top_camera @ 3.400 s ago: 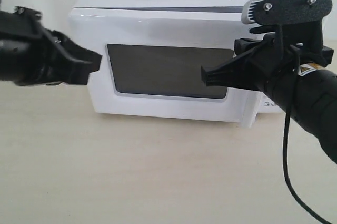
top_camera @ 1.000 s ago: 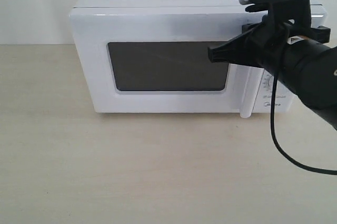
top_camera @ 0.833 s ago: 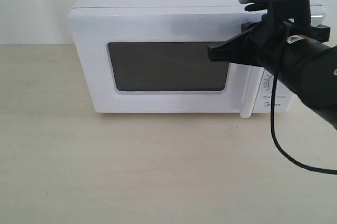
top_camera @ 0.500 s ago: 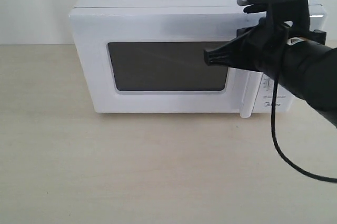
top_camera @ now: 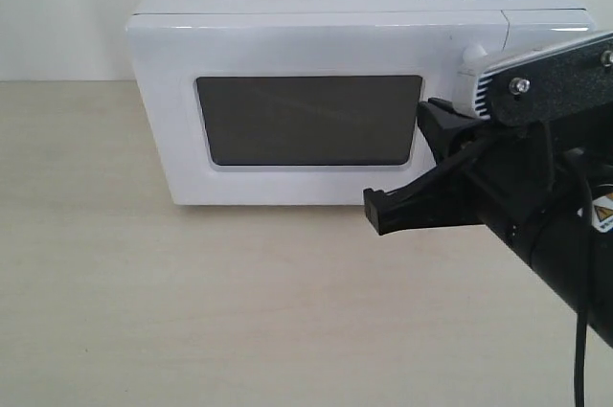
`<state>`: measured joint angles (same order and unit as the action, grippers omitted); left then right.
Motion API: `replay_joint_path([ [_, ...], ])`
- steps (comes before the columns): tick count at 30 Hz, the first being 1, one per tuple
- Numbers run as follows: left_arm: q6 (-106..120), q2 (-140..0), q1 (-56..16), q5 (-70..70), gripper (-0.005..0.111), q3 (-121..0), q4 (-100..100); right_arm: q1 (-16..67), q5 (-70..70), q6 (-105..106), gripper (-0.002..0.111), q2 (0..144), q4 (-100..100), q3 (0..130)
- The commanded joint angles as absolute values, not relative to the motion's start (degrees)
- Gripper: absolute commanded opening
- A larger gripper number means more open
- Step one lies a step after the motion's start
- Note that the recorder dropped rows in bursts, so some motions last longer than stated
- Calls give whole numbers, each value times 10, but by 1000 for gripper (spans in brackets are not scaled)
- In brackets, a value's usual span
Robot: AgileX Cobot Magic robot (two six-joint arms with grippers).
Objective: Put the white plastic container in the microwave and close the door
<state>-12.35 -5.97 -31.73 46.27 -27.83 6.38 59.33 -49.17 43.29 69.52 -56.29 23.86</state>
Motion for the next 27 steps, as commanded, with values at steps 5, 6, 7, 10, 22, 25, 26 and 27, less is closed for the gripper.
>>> replay_joint_path([
  [5, -124, -58, -319, 463, 4, -276, 67, 595, -490, 434, 0, 692, -562, 235],
  [6, -124, -58, -319, 463, 4, -276, 67, 595, -490, 434, 0, 692, -562, 235],
  [7, -124, -58, -319, 463, 4, -276, 67, 595, -490, 434, 0, 692, -562, 235],
  [10, -124, -58, -319, 463, 4, -276, 67, 595, -493, 434, 0, 689, -562, 235],
  [22, -124, -58, -319, 463, 4, -276, 67, 334, -68, 520, 0, 440, -560, 235],
  [25, -124, -58, -319, 463, 4, -276, 67, 249, 0, 530, 0, 381, -560, 234],
  [26, -124, -58, -319, 463, 4, -276, 67, 211, 28, 530, 0, 359, -560, 234],
  [27, -124, -58, -319, 463, 4, -276, 67, 187, 45, 531, 0, 339, -560, 234],
])
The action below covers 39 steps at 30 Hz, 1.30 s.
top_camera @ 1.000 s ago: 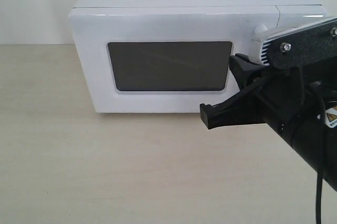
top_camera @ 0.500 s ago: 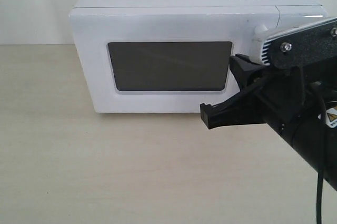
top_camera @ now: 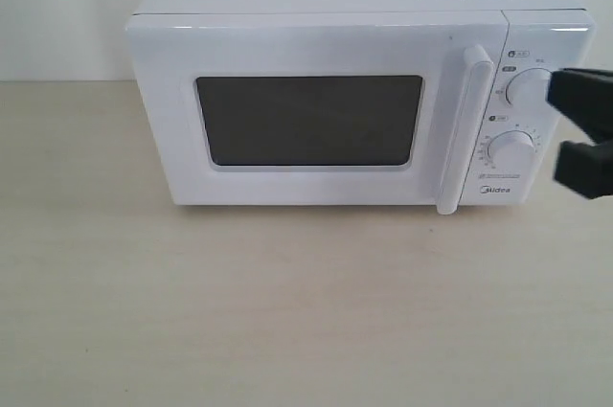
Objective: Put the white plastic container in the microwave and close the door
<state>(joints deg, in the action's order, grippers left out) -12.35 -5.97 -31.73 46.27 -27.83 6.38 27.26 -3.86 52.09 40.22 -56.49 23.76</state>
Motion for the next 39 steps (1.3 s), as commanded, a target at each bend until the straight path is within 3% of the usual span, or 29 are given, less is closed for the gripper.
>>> replay_joint_path([
  [1, -124, -58, -319, 463, 4, -276, 67, 159, 61, 535, 0, 321, -560, 234],
  [6, -124, -58, -319, 463, 4, -276, 67, 96, 97, 545, 0, 281, -560, 234],
  [20, -124, -58, -319, 463, 4, -276, 67, 97, 96, 523, 0, 280, -552, 234],
  [24, -124, -58, -319, 463, 4, -276, 67, 97, 96, 377, 0, 280, -416, 234],
  [31, -124, -58, -319, 463, 4, -276, 67, 97, 99, -69, 0, 253, 0, 234],
  [39, -124, -58, -319, 463, 4, -276, 67, 97, 88, -65, 0, 224, 28, 234],
])
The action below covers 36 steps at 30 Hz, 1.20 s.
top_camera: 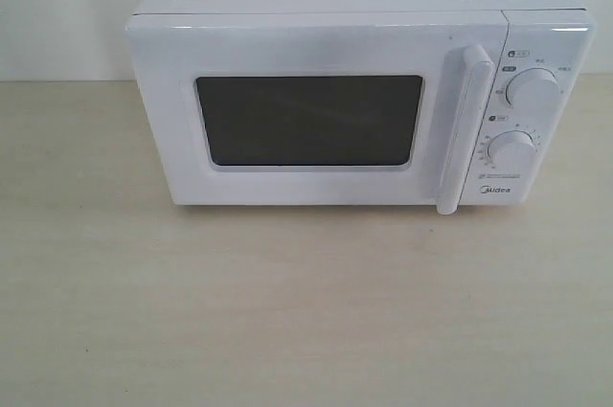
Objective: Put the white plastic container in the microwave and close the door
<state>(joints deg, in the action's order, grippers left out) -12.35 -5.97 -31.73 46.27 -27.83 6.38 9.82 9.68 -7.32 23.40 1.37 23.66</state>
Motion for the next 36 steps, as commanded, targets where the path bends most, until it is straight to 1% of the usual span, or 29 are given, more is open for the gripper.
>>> replay_joint_path([
  [1, -124, -58, -319, 463, 4, -276, 67, 97, 87, -60, 0, 224, 26, 234],
  [6, -124, -58, -319, 463, 4, -276, 67, 97, 87, -31, 0, 215, 23, 232],
  [9, -124, -58, -319, 463, 4, -276, 67, 97, 82, -10, 0, 186, 23, 217],
  [18, -124, -58, -319, 463, 4, -276, 67, 97, 66, 32, 0, 0, 23, 95],
  [22, -124, -55, -319, 461, 4, -276, 67, 97, 62, 33, 0, 0, 19, 56],
  [36, -124, -55, -319, 461, 4, -276, 67, 97, 71, 33, 0, 0, 18, 0],
])
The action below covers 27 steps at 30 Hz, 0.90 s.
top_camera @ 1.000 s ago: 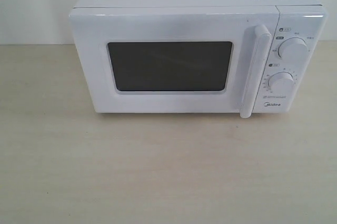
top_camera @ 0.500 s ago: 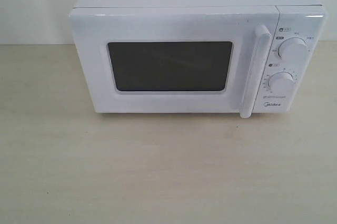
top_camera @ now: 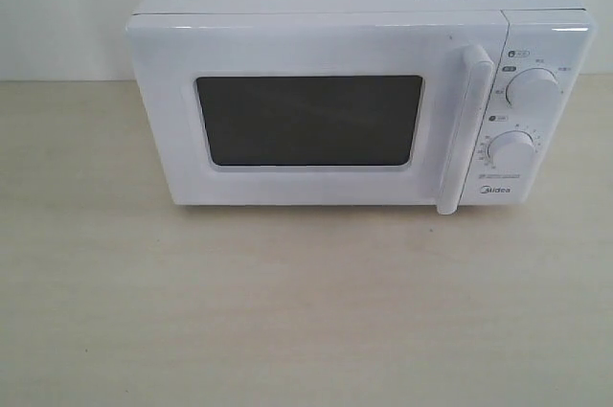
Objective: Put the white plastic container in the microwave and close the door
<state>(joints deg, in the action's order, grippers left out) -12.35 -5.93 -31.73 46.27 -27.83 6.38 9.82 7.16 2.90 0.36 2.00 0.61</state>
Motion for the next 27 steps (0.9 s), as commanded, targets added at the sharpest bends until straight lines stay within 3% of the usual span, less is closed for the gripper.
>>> replay_joint_path([
  [1, -124, -55, -319, 461, 4, -276, 67, 97, 75, 31, 0, 0, 18, 0],
  [27, -124, -55, -319, 461, 4, -276, 67, 97, 187, -20, 0, 0, 16, 0],
])
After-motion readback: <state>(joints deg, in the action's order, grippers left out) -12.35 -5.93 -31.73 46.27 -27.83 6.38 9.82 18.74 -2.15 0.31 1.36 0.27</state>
